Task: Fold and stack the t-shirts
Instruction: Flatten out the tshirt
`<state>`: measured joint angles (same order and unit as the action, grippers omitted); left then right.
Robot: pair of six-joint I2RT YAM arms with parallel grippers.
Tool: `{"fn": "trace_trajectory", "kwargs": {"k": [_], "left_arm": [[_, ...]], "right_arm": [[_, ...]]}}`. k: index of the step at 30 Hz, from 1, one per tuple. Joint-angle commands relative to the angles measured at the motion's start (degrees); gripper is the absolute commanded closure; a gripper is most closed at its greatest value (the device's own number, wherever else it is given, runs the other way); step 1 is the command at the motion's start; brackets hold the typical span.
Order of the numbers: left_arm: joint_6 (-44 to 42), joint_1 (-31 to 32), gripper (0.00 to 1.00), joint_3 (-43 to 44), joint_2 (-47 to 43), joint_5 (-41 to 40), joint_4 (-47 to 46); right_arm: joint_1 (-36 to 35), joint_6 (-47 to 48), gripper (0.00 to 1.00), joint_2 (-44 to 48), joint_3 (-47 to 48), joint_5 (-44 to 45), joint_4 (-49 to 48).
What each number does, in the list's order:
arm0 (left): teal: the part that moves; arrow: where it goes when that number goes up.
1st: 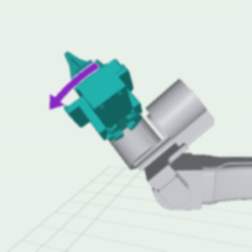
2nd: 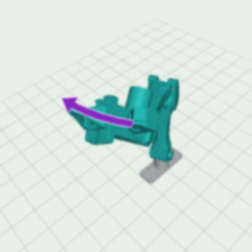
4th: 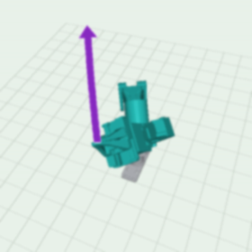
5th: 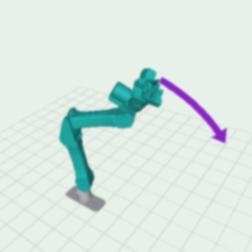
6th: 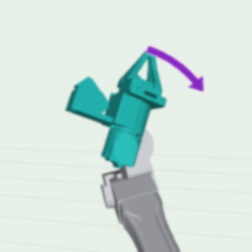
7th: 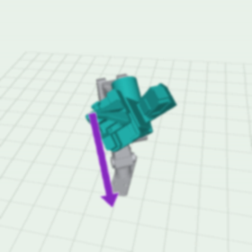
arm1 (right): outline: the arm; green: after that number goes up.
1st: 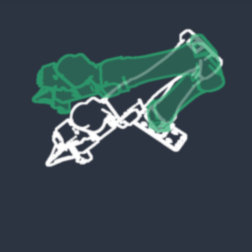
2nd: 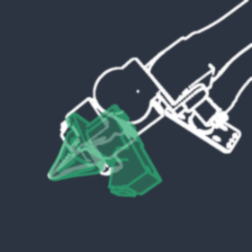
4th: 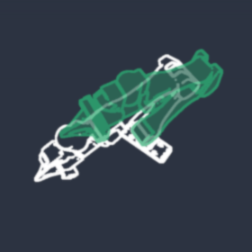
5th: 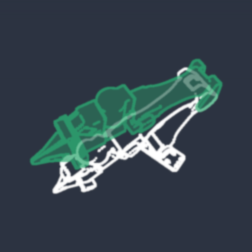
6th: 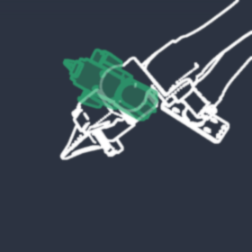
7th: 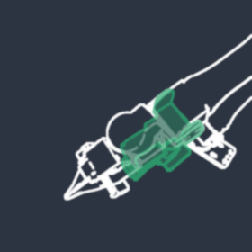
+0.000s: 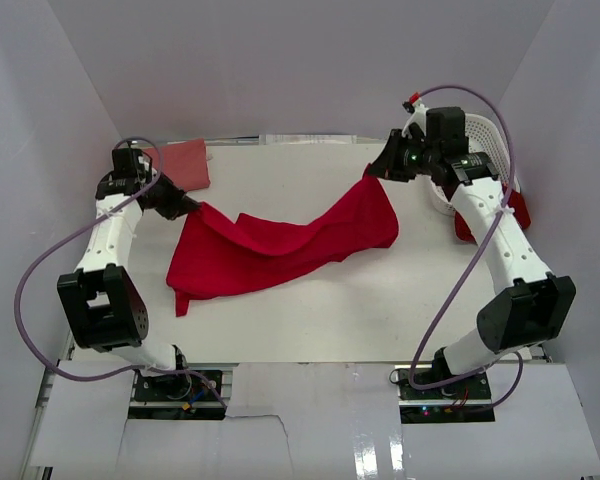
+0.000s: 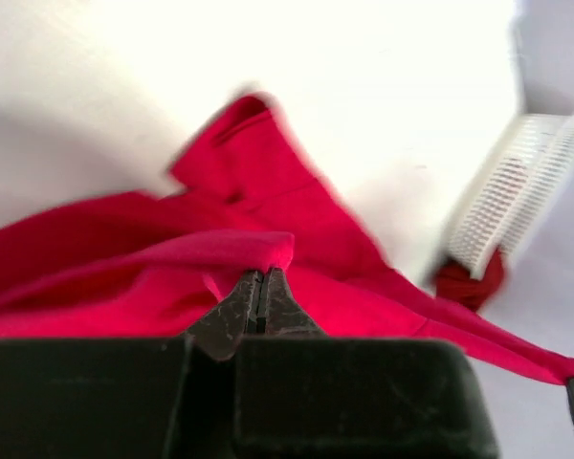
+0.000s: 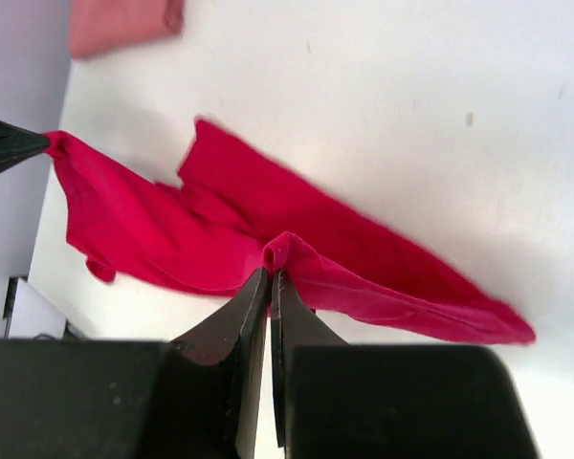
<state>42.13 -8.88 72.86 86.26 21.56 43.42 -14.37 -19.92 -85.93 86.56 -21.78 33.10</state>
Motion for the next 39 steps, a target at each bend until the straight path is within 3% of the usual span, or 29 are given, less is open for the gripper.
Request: {"fn": "trace_trajectory", "kwargs": {"k": [1,4,7,10,14,18,21,24,28,33,39], "left_arm": [[3.1,-0.6,1.00,9.1,3.7,11.3,-7.2],[-0.2,-0.7,1.00,13.7,1.8,13.0,-10.2],[-2.6,-1.9,1.00,14.9,-5.2,8.3,-11.6],[0.6,-4.4,1.00,10.8,-15.5,1.5,-12.7],[3.5,-9.6,1.00,8.6,-20.0,-1.3,-14.1],[4.6,-11.4,1.00,10.6,-17.9,3.5,-12.7],[5.9,-11.4,1.00,4.8,-22.5,10.1,-13.4],[5.8,-11.4,1.00,-1.0,-28.8,11.4,-16.2],[5.9,-11.4,1.00,-1.9,-41.5,4.1,-19.1],[5.3,-11.4,1.00,4.8,-41.7,0.9,-19.2],[2.0,-11.4,1.00,16.4,-41.7,-2.7,-17.0]], "right_arm": [[0.0,3.2,0.92,1.3,9.8,-0.8,-0.6],[0.0,4.4,0.92,5.9,9.6,-0.9,-2.4],[0.0,6.0,0.92,12.5,6.9,-0.3,-4.4],[0.0,7.1,0.92,18.3,6.7,9.2,-1.6],[1.1,7.5,0.92,22.3,9.8,15.0,4.3],[1.2,8.8,0.92,22.1,12.4,15.3,8.6],[1.2,8.7,0.92,25.0,11.1,10.0,10.6],[1.2,9.2,0.92,30.6,4.5,5.4,6.3],[1.2,12.5,0.92,40.6,1.1,6.3,-3.1],[1.2,12.6,0.92,50.7,-2.2,9.1,-15.9],[1.3,13.2,0.92,54.5,4.1,6.7,-23.8]]}}
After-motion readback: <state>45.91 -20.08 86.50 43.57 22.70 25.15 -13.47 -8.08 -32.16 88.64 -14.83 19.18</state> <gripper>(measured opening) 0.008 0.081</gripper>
